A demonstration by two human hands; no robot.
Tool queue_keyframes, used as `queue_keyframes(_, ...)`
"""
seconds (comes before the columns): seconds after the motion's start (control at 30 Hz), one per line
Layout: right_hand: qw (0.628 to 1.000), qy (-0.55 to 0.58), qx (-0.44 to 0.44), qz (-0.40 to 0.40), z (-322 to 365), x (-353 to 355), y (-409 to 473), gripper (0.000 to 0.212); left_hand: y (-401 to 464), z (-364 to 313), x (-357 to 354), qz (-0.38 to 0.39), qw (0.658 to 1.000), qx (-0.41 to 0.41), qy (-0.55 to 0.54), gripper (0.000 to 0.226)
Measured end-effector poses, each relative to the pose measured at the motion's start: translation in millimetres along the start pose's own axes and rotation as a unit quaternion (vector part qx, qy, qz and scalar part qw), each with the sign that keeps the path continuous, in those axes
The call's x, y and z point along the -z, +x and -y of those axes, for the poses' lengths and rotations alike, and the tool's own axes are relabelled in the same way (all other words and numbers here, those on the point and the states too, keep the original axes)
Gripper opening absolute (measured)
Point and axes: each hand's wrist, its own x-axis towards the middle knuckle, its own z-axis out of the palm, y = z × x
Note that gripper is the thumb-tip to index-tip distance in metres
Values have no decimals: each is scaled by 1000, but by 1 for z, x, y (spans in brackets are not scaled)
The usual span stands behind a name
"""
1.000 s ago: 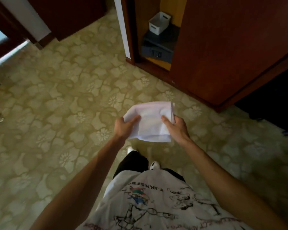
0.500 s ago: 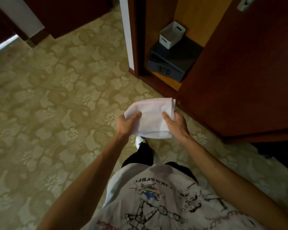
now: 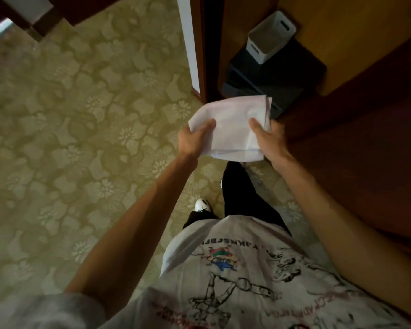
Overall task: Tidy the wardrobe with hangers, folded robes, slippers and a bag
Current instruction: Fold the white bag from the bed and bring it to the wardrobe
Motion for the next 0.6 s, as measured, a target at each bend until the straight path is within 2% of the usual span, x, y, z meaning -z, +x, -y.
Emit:
queue_keyframes(0.23, 1000, -14, -11, 13, 37, -3, 122, 27, 99, -53, -62, -39, 999, 7, -29, 42)
queue_keyframes(0.3, 1000, -21, -15, 9, 39, -6, 158, 33, 129, -61, -80, -40, 998, 0, -47, 32)
queue_keyframes(0.37, 1000, -12, -20, -4, 32, -10, 196, 36, 162, -62, -101, -33, 998, -6, -48, 16)
queue_keyframes(0.6, 997, 4, -54, -62, -29, -37, 328, 32, 288, -35, -167, 13, 1000, -23, -11, 23)
